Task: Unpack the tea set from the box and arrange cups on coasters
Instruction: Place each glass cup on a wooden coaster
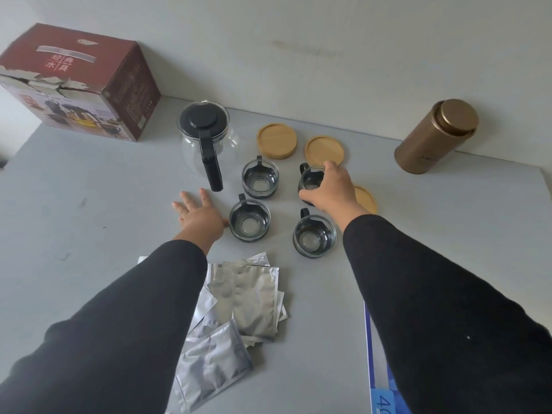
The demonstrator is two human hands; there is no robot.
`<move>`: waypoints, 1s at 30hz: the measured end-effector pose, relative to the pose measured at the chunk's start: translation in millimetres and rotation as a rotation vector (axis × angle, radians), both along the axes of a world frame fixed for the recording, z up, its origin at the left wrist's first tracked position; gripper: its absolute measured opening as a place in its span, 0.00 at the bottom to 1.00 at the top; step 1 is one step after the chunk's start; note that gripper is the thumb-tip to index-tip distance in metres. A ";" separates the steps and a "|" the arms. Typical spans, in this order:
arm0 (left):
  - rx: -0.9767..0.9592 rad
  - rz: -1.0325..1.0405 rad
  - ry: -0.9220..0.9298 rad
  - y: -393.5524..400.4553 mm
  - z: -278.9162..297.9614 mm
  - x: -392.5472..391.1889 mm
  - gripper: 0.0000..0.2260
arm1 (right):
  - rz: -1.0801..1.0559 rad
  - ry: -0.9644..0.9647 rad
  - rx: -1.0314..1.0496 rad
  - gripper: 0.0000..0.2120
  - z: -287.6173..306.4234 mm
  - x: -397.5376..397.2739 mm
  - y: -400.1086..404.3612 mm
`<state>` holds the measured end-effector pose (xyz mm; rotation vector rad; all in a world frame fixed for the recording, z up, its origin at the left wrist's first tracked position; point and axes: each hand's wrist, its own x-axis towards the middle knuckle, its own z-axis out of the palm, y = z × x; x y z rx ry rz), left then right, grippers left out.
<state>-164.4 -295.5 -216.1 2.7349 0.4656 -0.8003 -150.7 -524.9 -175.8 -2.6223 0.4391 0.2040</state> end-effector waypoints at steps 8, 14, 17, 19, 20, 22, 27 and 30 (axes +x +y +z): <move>0.006 0.006 0.011 -0.4 -0.3 2.4 0.37 | -0.130 -0.115 0.072 0.36 18.5 58.8 -16.5; 0.018 0.017 0.022 -1.7 -2.3 4.3 0.38 | -0.136 -0.106 0.047 0.38 12.4 90.9 -28.3; 0.022 0.018 0.033 -2.8 -2.1 5.8 0.38 | -0.128 -0.083 0.054 0.39 6.8 97.1 -30.8; 0.027 0.012 0.035 -3.2 -2.2 5.9 0.38 | -0.115 -0.071 0.055 0.40 1.9 98.5 -31.1; 0.028 0.012 0.036 -3.2 -2.4 5.7 0.39 | -0.108 -0.069 0.054 0.40 -0.2 98.8 -30.9; 0.029 0.013 0.036 -2.7 -3.5 5.6 0.39 | -0.102 -0.076 0.057 0.41 -3.2 99.6 -30.6; 0.025 0.015 0.037 -3.0 -4.4 5.0 0.39 | -0.112 -0.093 0.053 0.40 -7.8 98.9 -32.3; 0.029 0.014 0.037 -3.2 -4.2 4.7 0.39 | -0.125 -0.108 0.055 0.40 -10.4 97.2 -32.3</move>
